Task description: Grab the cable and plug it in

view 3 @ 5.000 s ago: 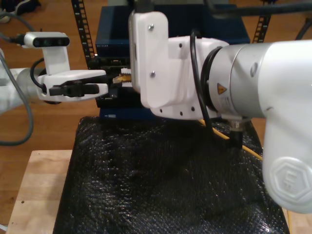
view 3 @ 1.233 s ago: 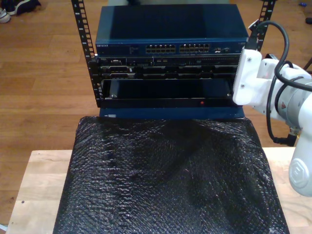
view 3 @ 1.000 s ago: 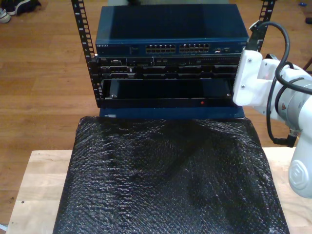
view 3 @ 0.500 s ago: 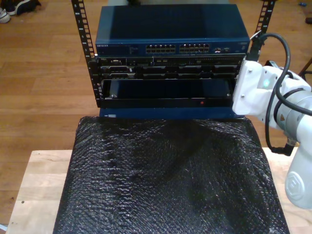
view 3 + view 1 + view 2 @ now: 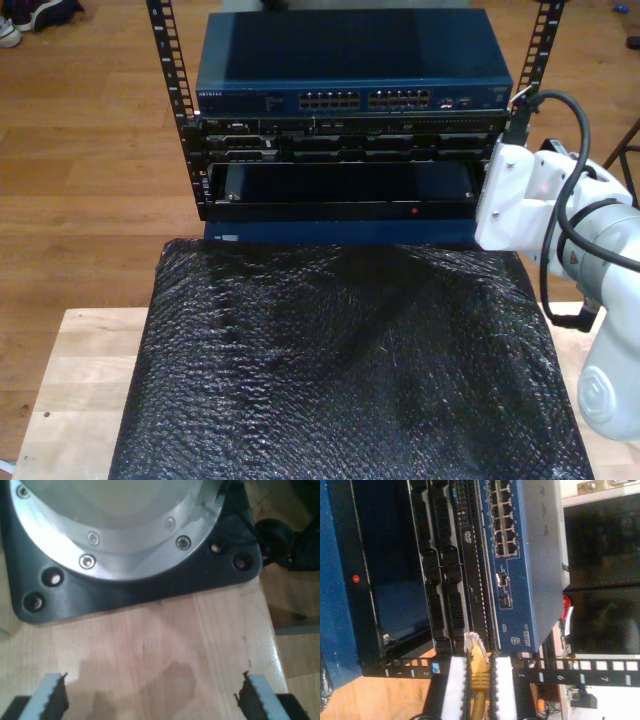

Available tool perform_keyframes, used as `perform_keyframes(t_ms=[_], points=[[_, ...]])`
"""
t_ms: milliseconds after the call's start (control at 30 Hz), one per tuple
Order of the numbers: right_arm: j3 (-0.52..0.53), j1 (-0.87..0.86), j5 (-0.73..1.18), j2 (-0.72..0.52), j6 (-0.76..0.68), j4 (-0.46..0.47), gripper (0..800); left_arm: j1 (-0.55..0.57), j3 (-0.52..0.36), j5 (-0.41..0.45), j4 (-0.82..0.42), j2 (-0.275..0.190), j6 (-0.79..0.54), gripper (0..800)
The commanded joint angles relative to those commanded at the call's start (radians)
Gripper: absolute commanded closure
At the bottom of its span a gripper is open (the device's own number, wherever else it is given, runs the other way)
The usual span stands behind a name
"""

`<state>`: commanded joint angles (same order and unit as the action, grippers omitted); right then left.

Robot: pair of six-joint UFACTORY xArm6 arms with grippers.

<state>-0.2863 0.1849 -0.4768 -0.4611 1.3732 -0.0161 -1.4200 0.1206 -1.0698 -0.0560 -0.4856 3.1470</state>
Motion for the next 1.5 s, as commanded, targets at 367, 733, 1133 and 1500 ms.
perform_keyframes(t_ms=[367, 733, 1133, 1500], points=[[0.06, 0.002, -0.002, -0.155, 0.002, 0.002, 800, 0.0, 0.0, 0.0, 0.0, 0.0, 0.0, 0], [0.028, 0.005, -0.003, -0.084, 0.002, 0.002, 800, 0.0, 0.0, 0.0, 0.0, 0.0, 0.0, 0], [-0.04, 0.008, -0.049, 0.077, -0.005, 0.005, 800, 0.0, 0.0, 0.0, 0.0, 0.0, 0.0, 0], [-0.089, -0.003, -0.152, 0.18, 0.009, 0.021, 800, 0.0, 0.0, 0.0, 0.0, 0.0, 0.0, 0]])
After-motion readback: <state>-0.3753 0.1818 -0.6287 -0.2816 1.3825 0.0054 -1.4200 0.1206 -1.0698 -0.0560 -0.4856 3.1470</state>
